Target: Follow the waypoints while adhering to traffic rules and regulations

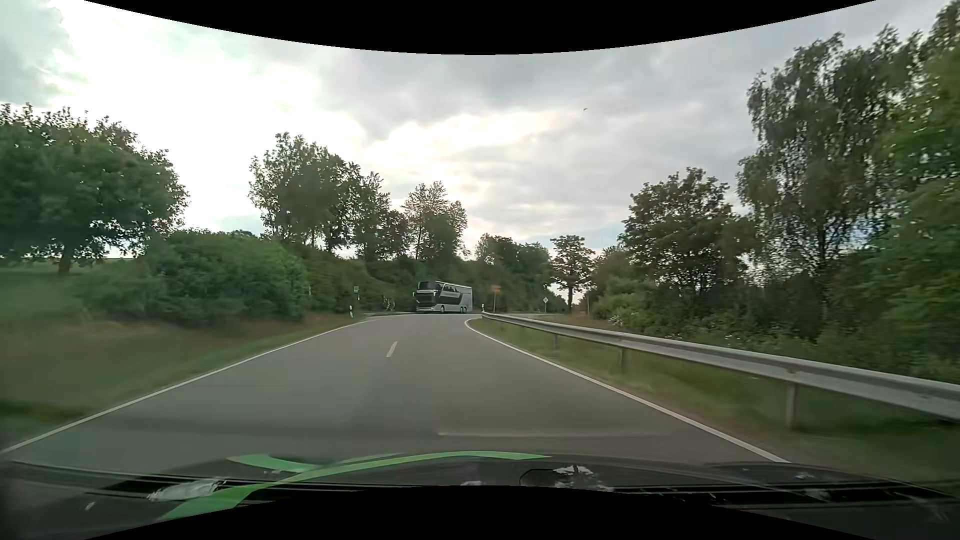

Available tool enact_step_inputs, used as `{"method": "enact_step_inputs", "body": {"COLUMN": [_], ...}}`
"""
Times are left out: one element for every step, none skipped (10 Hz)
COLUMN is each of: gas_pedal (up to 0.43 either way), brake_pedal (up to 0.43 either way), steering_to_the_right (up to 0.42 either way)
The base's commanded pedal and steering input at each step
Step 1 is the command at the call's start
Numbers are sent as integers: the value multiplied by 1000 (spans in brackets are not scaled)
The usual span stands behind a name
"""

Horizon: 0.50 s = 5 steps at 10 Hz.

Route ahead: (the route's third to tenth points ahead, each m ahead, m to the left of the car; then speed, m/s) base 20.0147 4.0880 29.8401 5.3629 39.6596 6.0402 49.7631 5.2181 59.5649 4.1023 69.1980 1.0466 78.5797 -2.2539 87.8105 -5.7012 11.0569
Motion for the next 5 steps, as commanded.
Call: {"method": "enact_step_inputs", "body": {"gas_pedal": [280, 280, 280, 280, 280], "brake_pedal": [0, 0, 0, 0, 0], "steering_to_the_right": [-96, -90, -87, -82, -75]}}
